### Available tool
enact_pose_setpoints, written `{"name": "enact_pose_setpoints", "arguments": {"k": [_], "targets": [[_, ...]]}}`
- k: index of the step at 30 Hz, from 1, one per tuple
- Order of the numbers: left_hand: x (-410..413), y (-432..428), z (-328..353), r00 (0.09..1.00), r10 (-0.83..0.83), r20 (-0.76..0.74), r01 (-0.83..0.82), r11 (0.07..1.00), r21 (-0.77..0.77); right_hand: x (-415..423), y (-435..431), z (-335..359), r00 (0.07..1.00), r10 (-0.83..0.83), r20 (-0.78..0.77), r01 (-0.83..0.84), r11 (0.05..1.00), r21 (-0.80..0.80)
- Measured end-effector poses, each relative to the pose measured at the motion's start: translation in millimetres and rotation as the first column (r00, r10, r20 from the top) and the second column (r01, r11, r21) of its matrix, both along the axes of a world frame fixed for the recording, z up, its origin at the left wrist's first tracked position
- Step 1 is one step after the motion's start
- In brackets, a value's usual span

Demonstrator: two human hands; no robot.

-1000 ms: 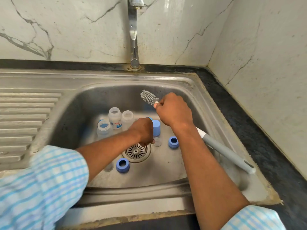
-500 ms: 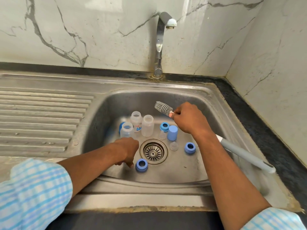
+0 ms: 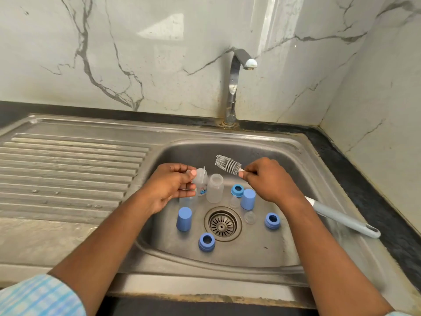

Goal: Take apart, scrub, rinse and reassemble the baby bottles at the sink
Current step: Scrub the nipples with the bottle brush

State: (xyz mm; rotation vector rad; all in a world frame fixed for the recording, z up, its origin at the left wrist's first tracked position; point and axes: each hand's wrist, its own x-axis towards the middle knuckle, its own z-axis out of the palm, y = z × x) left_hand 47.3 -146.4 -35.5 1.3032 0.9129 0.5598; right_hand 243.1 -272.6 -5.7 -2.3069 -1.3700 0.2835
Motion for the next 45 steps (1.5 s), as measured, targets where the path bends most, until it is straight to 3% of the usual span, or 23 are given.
{"name": "enact_pose_setpoints", "arguments": {"k": [4, 10, 15, 27, 29, 34, 37, 39, 41, 45], "targets": [[-2.6, 3.2, -3.2, 0.985, 0.068, 0.161, -0.039, 0.984, -0.175, -12.8, -5.5, 7.0, 0.997, 0.072, 0.017, -0.073, 0.997, 0.023], [4.2, -1.3, 1.3, 0.963, 0.013, 0.268, 0.056, 0.968, -0.245, -24.4, -6.7, 13.1, 0.996, 0.083, 0.045, -0.088, 0.988, 0.126], [5.3, 1.6, 1.5, 0.922, 0.085, 0.378, 0.048, 0.943, -0.330, -27.5, -6.4, 13.8, 0.996, 0.078, 0.050, -0.084, 0.990, 0.113], [8.0, -5.2, 7.0, 0.885, 0.113, 0.451, -0.005, 0.972, -0.235, -46.7, -8.9, 25.1, 0.928, 0.102, 0.358, -0.144, 0.985, 0.091], [6.7, -7.9, 9.5, 0.869, 0.083, 0.487, 0.019, 0.980, -0.200, -47.5, -10.7, 27.9, 0.942, 0.123, 0.311, -0.149, 0.987, 0.062], [6.2, -14.2, 13.0, 0.810, -0.025, 0.586, 0.125, 0.984, -0.131, -44.8, -12.6, 23.5, 0.988, 0.144, -0.051, -0.140, 0.988, 0.069], [8.1, -14.8, 15.7, 0.707, -0.082, 0.703, 0.247, 0.959, -0.137, -43.4, -11.5, 20.0, 0.981, 0.152, -0.121, -0.130, 0.977, 0.171], [8.9, -14.5, 15.9, 0.698, -0.064, 0.713, 0.244, 0.958, -0.153, -43.5, -10.1, 18.5, 0.975, 0.172, -0.142, -0.140, 0.968, 0.209], [10.2, -14.5, 15.1, 0.743, 0.003, 0.669, 0.171, 0.966, -0.195, -44.6, -8.0, 15.6, 0.982, 0.176, -0.071, -0.158, 0.966, 0.204], [13.7, -15.7, 14.5, 0.802, 0.137, 0.581, 0.057, 0.951, -0.302, -48.3, -8.0, 20.7, 0.971, 0.070, 0.230, -0.117, 0.974, 0.195]]}}
